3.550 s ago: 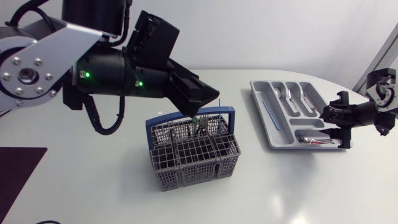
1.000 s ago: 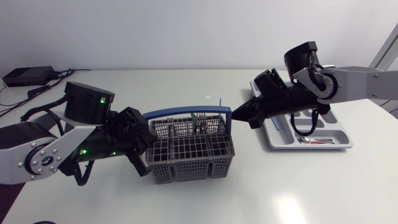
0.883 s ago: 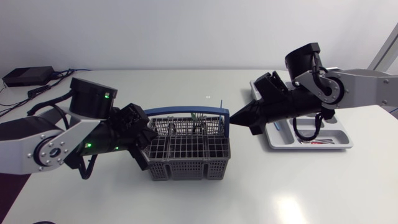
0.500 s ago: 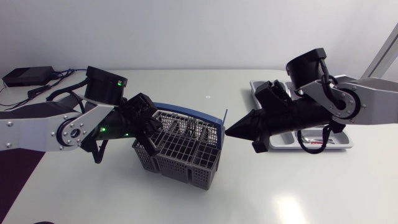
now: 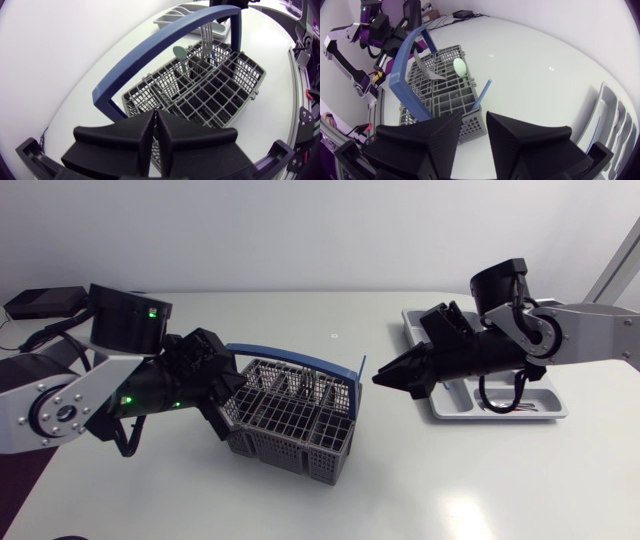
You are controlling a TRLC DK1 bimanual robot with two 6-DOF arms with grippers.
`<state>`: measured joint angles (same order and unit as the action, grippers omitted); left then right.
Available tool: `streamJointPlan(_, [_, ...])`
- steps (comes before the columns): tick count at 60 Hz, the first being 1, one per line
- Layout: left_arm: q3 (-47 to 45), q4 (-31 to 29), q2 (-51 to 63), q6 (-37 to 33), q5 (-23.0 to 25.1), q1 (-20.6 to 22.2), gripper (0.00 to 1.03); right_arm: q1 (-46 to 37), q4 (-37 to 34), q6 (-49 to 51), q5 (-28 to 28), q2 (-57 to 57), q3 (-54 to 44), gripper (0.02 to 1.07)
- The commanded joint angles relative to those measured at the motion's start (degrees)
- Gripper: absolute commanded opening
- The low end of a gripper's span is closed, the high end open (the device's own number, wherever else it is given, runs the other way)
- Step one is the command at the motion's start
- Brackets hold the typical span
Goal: Unload the cutlery basket into the drawer organizer.
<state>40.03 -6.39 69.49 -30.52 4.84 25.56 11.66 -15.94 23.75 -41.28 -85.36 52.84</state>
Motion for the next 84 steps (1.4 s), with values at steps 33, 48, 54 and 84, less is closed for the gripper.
streamJointPlan(33, [-8.57,-4.07,-12.19,-0.06,0.34,1.51,0.06,3.46,3.82,-5.2,2.34,-8.24,6.49,0.5])
streamJointPlan(48, [-9.09,-5.38,-14.21,0.46,0.34,2.48,0.06,4.86,4.26,-5.47,3.75,-9.3,6.93,0.14])
streamJointPlan(54, [-9.27,-5.82,-14.83,0.64,0.26,2.65,0.06,4.86,3.9,-6.26,4.1,-9.38,6.93,0.07])
streamJointPlan(84, [-9.09,-6.18,-15.27,0.9,-0.01,4.23,0.06,5.04,-3.65,-5.47,5.07,-1.56,9.74,0.07])
